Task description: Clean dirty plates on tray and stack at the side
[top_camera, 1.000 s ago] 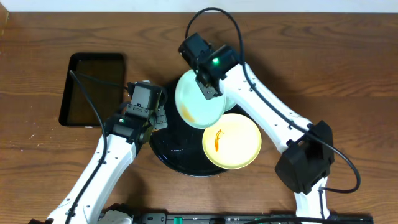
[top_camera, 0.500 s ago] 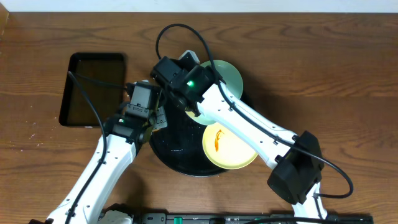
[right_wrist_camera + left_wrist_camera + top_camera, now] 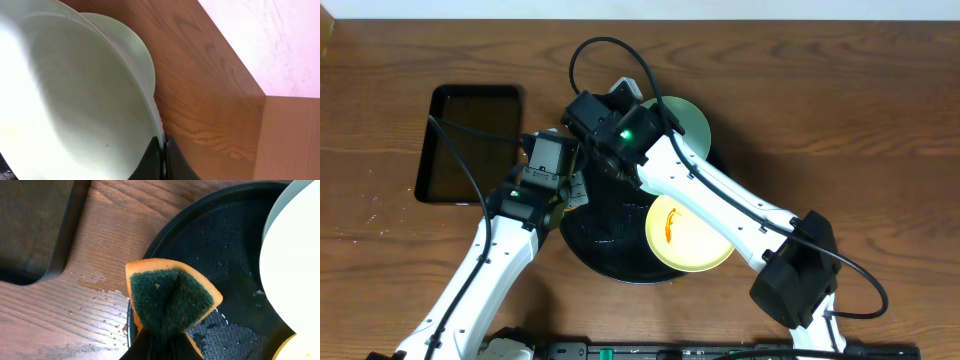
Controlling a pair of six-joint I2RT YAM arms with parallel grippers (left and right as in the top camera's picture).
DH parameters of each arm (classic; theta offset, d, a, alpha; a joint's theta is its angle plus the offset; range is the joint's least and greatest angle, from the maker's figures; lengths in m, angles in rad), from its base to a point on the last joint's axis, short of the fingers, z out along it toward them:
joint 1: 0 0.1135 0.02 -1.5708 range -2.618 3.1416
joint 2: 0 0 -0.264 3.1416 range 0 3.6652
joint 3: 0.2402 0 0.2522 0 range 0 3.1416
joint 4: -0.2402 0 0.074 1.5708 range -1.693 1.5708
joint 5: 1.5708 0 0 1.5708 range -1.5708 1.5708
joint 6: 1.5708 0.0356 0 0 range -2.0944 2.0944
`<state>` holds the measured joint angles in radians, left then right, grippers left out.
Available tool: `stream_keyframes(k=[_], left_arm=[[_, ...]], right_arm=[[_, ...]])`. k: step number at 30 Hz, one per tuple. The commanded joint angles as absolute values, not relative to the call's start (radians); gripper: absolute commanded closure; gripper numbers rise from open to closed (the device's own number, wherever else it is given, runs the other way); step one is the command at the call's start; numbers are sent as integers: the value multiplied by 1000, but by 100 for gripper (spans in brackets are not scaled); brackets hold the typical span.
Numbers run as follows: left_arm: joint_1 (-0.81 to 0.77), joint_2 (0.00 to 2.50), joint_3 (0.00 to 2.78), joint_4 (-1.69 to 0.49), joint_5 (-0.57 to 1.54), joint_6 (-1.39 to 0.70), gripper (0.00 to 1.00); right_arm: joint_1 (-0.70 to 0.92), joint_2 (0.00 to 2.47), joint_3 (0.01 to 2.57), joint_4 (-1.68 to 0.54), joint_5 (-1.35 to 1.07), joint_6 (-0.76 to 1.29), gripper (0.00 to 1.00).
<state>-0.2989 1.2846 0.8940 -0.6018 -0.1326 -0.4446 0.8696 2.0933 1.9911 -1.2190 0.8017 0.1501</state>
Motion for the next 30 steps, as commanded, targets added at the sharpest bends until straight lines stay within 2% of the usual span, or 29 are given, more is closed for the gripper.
stream_keyframes(k=[1,6,10,23,30], left_arm=[[-298,1287,902,-602,-135,-460,92],[-286,1287,902,-625,-142,-584,92],[-268,1287,899,-629,-144,-580,92],[-207,1287,889,-640,-123,-581,92],[-207,1287,889,-635,-115,-582,92]], right_arm=[[873,2064,2013,-1219,822,196,99],[801,2064,2015,-1219,668,221,99],[744,2056,2016,-1224,630,231,99],[741,1999,2016,-1220,636,227,99],[774,1997,2016,-1222,770,228,99]])
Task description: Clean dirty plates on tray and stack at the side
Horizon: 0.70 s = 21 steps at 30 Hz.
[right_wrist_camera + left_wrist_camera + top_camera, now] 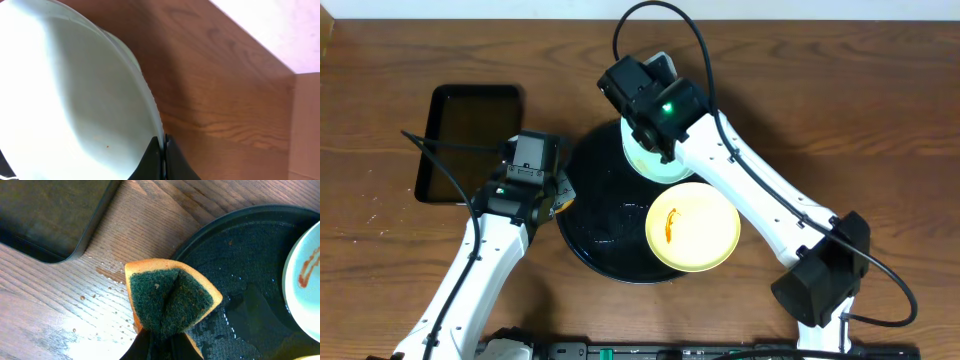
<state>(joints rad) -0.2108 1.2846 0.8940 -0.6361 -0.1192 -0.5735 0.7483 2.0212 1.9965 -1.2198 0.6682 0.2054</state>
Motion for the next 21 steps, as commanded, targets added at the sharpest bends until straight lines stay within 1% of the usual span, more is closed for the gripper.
stream_keyframes(k=[1,7,12,13,16,20,21], left_arm=[[-207,1287,889,-635,-116,-582,92],[-207,1287,889,-636,-115,-602,92],[-199,1287,889,-636,-124,-604,92],[-173,1287,889,-634,-124,-604,92],[-98,1287,889,-604,-123,-564,92],[36,1287,889,-492,-123,-388,92],[59,1287,889,-474,-123,-376,92]], right_arm=[[782,1995,2016,-1223,791,232,99],[828,1989,2016,-1224,919,233,99],[843,1987,2016,-1241,927,260,99],[842,1987,2016,-1258,910,290,99],[836,1987,2016,-1269,822,299,99],[834,1987,2016,-1257,734,300,99],[834,1987,2016,-1249,727,299,99]])
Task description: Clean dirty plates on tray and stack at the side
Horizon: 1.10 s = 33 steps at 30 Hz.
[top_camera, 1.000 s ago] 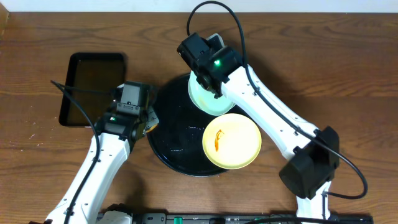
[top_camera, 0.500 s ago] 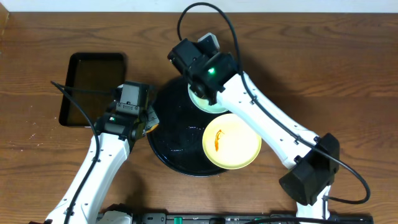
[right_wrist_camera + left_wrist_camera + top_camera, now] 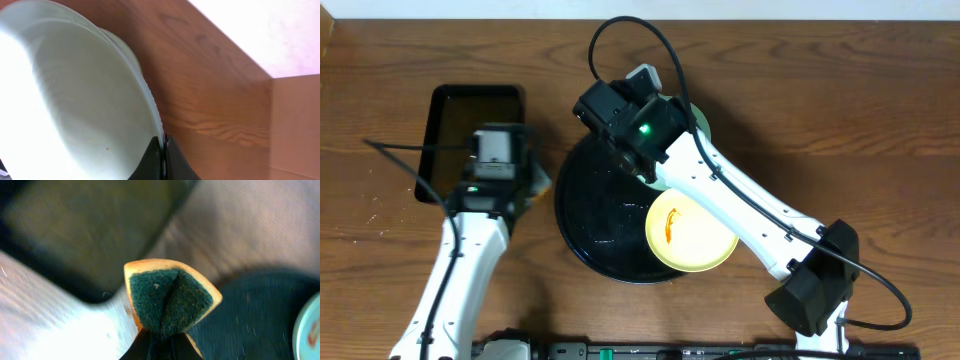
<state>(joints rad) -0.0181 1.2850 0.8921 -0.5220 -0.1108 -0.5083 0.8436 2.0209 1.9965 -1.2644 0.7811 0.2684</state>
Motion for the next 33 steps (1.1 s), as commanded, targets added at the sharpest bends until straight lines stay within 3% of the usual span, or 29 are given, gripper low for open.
stream_keyframes(k=[1,17,33], left_arm=[[78,1288,889,-461,-119,-377,92],[231,1517,889,-214,-221,-322,92],[305,1559,889,-51,-221,-293,92]], right_arm=[[838,1987,2016,-1239,716,299,99],[1026,1988,2016,-1179,839,7,99],[1106,1988,2014,-1247,919,-49,99]])
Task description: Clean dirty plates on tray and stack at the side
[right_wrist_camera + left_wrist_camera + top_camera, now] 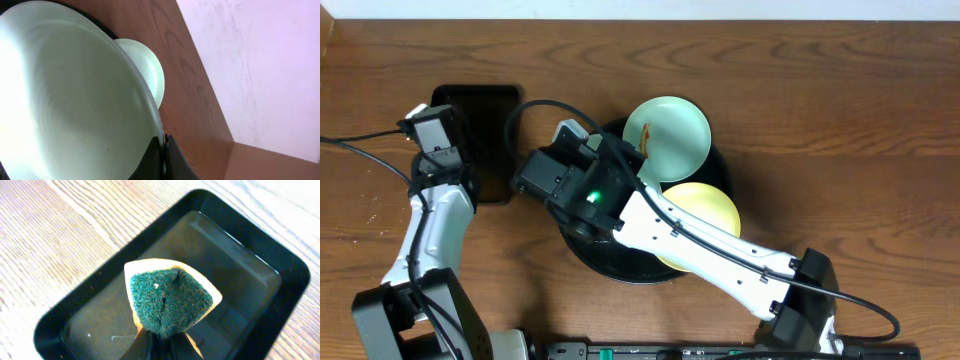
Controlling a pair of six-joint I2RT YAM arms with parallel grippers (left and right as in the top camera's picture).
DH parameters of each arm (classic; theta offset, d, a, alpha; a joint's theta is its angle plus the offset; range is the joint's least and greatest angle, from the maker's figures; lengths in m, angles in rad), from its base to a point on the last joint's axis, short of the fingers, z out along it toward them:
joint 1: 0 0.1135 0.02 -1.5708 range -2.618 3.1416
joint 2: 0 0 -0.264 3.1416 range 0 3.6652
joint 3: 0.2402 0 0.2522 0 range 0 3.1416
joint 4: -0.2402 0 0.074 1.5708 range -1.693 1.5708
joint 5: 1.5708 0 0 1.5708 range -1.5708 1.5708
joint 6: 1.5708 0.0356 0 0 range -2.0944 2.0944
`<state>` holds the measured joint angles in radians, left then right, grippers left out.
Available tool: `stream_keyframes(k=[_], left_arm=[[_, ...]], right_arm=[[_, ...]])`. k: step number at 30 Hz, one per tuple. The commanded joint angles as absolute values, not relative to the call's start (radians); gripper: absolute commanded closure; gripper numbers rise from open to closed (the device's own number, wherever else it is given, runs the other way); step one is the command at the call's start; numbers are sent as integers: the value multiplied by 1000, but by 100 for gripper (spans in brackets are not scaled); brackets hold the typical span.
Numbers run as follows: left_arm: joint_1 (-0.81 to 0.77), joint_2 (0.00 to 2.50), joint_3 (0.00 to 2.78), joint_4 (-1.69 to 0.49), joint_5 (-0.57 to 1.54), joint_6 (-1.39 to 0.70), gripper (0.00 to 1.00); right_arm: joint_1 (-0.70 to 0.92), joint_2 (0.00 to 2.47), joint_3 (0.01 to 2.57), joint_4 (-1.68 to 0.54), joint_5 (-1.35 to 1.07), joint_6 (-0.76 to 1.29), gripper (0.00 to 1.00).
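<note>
My left gripper [161,336] is shut on a folded orange sponge [170,300], its green scouring face up. It hangs over the black rectangular basin [280,267], which holds water. My right gripper [164,146] is shut on the rim of a pale green plate [75,100]; the arm hides this plate in the overhead view. A second pale green plate [667,138] with a red smear lies at the back of the round black tray [585,255]. A yellow plate [715,205] lies on the tray, partly under the right arm.
The rectangular basin [505,110] stands left of the round tray, with a strip of bare wood between them. The right arm reaches across the round tray from the front right. Cables loop over the table's back left.
My left gripper has moved left with the sponge, from beside the basin's edge to over its water. My right wrist has moved to the round tray's left side, uncovering the smeared green plate.
The sponge was first held over the round tray's left rim, then over the wet wood beside it, then near the basin, and is now over the basin. The right gripper has stayed shut on the green plate's rim as the arm shifted over the tray.
</note>
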<state>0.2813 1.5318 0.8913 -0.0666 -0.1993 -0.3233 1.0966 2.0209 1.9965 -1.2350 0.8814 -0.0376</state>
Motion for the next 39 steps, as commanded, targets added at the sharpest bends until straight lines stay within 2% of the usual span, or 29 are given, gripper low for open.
stream_keyframes(k=[1,9,14,16,22,26,29,31,39], left_arm=[[311,1570,889,-46,-220,-292,92],[329,1612,889,-44,-168,-292,92],[329,1612,889,-48,-168,-292,92],[329,1612,889,-51,-168,-292,92],[329,1612,889,-51,-168,-292,92],[329,1612,889,-56,-168,-292,92],[329,1612,889,-58,-168,-292,92],[329,1612,889,-58,-168,-292,92],[329,1612,889,-59,-168,-292,92]], right_arm=[[1105,1988,2014,-1253,920,-49,99],[1104,1988,2014,-1260,920,-37,99],[1050,1988,2014,-1256,890,141,99],[1005,1987,2015,-1253,786,214,99],[789,1973,2016,-1223,199,244,99],[584,1971,2016,-1216,-292,123,99],[445,1971,2014,-1241,-528,57,99],[356,1971,2014,-1266,-593,35,99],[59,1971,1991,-1375,-594,-50,99]])
